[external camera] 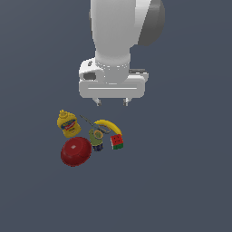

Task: Pick up a designated object from a clutter of objects.

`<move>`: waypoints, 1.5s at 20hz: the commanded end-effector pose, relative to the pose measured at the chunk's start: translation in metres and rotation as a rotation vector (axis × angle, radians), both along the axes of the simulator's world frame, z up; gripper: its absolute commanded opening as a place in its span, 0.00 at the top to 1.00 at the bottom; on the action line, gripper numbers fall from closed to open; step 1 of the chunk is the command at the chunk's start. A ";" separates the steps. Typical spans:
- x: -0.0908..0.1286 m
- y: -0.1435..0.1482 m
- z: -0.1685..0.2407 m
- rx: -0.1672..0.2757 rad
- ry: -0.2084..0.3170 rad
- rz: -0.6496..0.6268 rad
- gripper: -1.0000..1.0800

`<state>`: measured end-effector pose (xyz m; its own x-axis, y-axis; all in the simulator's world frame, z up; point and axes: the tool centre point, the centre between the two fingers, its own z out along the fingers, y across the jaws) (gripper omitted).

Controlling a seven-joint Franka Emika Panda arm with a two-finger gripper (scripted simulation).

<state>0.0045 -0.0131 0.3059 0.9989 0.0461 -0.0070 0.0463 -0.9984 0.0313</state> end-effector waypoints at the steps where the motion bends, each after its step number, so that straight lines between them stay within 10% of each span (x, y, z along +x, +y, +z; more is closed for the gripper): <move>1: 0.000 0.000 0.000 0.000 0.000 0.000 0.04; 30: -0.008 -0.030 -0.033 0.017 0.002 0.135 0.04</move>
